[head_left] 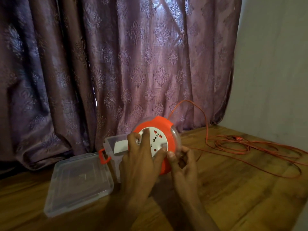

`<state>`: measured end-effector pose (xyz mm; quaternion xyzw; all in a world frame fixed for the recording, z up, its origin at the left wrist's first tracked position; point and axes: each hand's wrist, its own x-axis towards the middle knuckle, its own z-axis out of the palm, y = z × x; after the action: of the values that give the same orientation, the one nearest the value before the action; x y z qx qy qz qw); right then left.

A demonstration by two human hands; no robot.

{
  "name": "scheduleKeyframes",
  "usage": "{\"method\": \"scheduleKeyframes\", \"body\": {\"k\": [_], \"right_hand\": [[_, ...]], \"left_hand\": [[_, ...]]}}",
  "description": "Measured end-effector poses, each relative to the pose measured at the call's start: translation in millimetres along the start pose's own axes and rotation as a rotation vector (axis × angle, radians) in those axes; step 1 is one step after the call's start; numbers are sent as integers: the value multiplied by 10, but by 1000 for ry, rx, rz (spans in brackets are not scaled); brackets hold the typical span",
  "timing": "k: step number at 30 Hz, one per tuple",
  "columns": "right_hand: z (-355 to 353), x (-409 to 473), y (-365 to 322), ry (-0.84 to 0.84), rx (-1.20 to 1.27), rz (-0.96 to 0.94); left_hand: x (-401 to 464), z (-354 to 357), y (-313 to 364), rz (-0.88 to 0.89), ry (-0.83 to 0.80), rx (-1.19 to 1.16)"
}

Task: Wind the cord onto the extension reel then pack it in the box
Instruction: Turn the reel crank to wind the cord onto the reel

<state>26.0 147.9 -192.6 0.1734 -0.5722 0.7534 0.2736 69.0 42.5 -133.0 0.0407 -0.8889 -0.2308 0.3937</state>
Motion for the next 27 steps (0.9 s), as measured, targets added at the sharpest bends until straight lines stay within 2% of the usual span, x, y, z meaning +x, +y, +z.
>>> {"method": "scheduleKeyframes", "body": {"k": [3,10,13,15,18,20,23,27], "right_hand": [[-3,3,10,-3,-7,9],[-45,73,75,33,22,107],[-46,88,97,56,29,164],[-66,98,88,82,40,188],[-104,114,53,110,51,201],[-116,107,19,114,39,195],[-95,68,-24,99,-5,161],[-16,-12,-64,42,-33,85]], "left_hand": [[37,-33,-7,9,-20,-8],[4,-40,-73,454,-3,184],[53,-22,-200,518,-10,167],[73,-21,-219,459,16,93],[107,-54,-186,249,127,-42],[116,-42,-177,161,83,-77],[31,29,-132,162,-16,-83],[-14,75,-58,49,-4,-95]]}}
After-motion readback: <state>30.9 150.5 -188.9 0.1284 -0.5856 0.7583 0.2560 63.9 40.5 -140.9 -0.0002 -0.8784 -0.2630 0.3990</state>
